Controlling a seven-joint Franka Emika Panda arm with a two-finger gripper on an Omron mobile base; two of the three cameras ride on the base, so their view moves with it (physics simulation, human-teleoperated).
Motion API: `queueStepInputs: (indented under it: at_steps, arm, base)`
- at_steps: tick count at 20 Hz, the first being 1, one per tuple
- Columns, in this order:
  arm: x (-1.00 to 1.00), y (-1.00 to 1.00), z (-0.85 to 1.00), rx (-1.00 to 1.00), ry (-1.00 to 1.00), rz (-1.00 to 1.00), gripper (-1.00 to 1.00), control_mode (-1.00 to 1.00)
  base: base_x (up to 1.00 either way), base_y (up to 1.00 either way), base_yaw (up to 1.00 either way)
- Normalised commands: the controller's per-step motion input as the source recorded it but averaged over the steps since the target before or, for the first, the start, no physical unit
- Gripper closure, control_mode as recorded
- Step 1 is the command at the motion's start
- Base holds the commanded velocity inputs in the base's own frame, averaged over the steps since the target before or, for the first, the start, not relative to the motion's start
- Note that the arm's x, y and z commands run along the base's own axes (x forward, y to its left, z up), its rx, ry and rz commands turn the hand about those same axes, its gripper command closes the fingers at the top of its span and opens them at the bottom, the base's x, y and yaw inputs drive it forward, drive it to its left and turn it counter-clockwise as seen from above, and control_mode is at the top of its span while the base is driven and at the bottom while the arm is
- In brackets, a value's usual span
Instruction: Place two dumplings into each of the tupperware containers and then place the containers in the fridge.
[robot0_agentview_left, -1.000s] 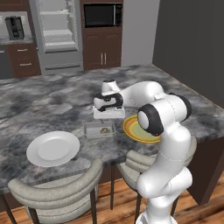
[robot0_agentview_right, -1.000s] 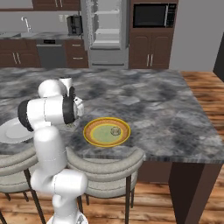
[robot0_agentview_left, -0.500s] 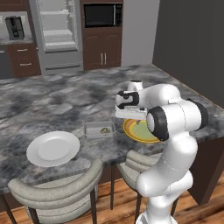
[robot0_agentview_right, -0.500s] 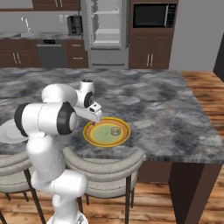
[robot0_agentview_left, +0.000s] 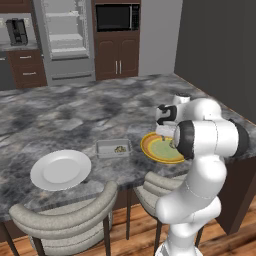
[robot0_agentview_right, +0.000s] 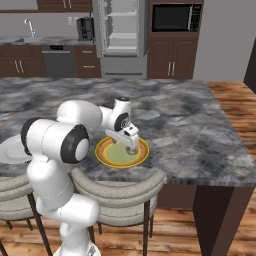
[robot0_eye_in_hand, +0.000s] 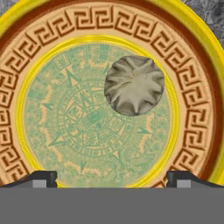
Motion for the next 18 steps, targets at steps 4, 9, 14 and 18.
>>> queueStepInputs:
  at_steps: [4,9,14,18]
  arm:
    - [0.18,-0.42,-0.10,0.00,0.03,-0.09,-1.00,-1.00]
    - [0.29,-0.04,-0.24,0.00,0.00,0.00,-1.00,-1.00]
    - [0.02,-0.32,-0.05,-0.02,0.01,-0.01,-1.00,-1.00]
    - [0.24,-0.03,-0.21,-0.01,0.00,0.00,-1.00,-1.00]
  base:
    - [0.00,0.00,0.00]
    - [0.00,0.00,0.00]
    - [0.00,0.00,0.00]
    - [0.00,0.00,0.00]
